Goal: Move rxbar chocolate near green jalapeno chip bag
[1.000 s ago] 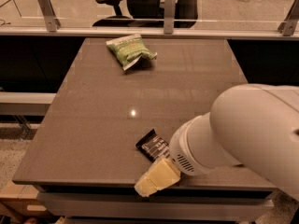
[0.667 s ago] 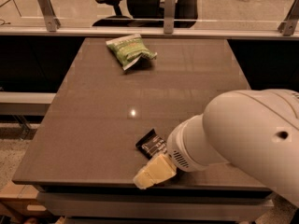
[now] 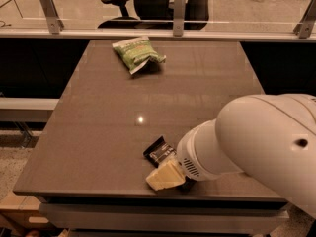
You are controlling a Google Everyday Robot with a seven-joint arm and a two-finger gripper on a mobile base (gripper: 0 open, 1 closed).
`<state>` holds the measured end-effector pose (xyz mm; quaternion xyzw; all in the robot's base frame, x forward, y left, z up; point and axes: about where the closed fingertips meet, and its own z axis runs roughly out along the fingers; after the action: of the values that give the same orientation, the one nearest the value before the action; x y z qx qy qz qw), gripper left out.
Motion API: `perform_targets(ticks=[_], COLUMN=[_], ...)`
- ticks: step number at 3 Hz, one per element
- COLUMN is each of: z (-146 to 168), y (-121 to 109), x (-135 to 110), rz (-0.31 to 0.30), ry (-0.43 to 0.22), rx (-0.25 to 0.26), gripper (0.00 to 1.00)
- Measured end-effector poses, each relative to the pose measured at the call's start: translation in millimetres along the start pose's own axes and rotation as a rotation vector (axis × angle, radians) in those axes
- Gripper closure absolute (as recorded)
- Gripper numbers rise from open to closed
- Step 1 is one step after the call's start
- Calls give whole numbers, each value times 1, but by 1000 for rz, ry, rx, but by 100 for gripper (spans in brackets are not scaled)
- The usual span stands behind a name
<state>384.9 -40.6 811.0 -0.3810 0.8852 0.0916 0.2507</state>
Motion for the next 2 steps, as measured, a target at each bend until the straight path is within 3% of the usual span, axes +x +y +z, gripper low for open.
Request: perform_targets(ticks=[2], z=[-9], y=[0], x=[-5], rz=[0], ry=[0], rx=[0], gripper=[87])
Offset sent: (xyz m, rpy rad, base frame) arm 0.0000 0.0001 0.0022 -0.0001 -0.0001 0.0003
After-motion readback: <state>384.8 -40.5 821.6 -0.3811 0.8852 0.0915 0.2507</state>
